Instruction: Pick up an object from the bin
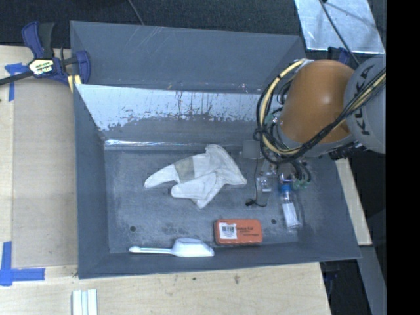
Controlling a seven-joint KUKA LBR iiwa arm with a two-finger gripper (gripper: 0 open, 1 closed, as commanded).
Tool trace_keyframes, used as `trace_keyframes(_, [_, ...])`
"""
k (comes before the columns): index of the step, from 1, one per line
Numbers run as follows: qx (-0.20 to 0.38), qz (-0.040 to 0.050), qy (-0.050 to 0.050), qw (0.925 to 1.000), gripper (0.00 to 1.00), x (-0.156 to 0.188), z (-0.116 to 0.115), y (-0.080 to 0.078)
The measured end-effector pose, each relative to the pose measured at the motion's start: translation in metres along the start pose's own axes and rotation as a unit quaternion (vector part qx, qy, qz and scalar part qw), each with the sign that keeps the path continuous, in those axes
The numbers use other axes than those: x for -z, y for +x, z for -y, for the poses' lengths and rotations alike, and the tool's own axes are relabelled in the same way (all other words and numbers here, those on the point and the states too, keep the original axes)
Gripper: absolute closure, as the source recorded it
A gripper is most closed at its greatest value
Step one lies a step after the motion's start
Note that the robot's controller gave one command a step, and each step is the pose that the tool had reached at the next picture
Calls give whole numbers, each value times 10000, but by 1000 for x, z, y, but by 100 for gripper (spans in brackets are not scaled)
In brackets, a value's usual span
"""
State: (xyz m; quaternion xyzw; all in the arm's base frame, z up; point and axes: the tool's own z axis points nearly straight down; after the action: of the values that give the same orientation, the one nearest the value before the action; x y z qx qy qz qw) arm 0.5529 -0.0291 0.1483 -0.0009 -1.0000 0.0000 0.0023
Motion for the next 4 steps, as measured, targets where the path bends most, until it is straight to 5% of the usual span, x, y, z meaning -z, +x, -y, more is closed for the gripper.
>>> trace_keyframes(1, [3, 39, 2, 10000, 0, 5, 0, -2])
trace_keyframes(2, [63, 85, 4, 9999, 0, -47, -38, -34])
trace_keyframes(3, [740, 71, -1, 9972, 100, -76, -56, -30])
trace_keyframes(4, [740, 70, 0, 9972, 100, -76, -56, -30])
